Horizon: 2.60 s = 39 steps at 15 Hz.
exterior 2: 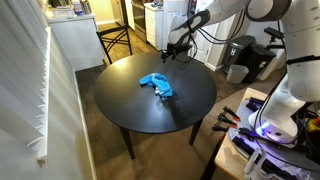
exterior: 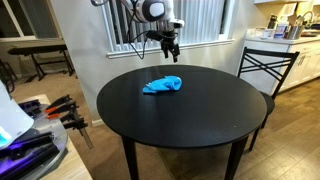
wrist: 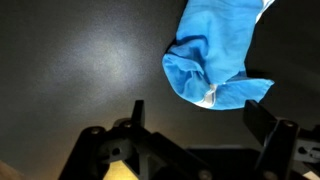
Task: Wipe the table with the blue cloth
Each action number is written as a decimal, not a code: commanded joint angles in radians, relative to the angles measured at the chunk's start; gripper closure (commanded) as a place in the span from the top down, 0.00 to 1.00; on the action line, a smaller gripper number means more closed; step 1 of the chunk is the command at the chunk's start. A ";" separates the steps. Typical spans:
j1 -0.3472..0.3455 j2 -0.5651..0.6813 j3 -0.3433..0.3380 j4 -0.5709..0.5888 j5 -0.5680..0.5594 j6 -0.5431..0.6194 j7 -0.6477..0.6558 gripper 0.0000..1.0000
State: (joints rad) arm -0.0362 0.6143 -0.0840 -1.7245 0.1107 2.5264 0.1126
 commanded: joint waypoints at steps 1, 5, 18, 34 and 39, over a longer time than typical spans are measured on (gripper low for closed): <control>-0.009 0.023 0.009 0.025 -0.009 -0.015 0.009 1.00; -0.009 0.047 0.009 0.056 -0.009 -0.026 0.014 1.00; -0.017 0.466 0.027 0.506 -0.010 -0.218 0.024 1.00; -0.051 0.824 0.072 1.047 -0.008 -0.481 -0.023 0.64; -0.052 0.877 0.066 1.135 0.000 -0.473 -0.018 0.31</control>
State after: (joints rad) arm -0.0761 1.4409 -0.0300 -0.6551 0.1048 2.0356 0.1230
